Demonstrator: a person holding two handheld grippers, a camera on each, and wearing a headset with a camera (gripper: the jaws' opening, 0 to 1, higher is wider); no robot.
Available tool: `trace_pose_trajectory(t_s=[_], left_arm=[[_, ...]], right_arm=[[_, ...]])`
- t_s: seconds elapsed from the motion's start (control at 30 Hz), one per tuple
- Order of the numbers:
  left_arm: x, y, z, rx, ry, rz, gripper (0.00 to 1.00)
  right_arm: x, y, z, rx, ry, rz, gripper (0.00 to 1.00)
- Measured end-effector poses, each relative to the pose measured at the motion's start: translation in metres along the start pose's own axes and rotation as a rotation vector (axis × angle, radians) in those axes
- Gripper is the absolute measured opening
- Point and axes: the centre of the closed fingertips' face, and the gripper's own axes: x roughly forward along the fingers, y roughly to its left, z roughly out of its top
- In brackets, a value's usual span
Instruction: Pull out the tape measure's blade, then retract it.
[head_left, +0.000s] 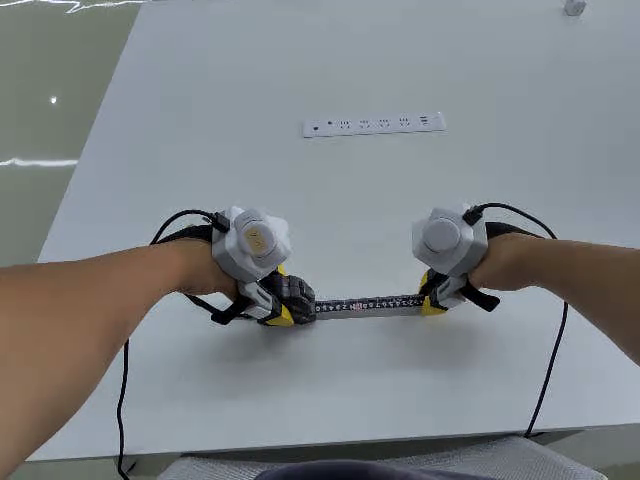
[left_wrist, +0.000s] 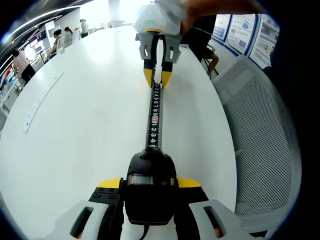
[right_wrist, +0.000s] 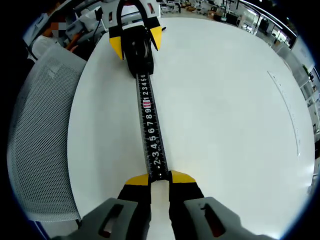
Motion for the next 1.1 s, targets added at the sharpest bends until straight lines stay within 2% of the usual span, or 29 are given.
trace_pose_trajectory(t_s=[1.1], left_arm=[[0.0,0.0,0.0,-0.004,-0.006,0.006,0.35]], right_arm=[[-0.006,-0.001,-0.016,0.018,0.011,-0.011,0.11]])
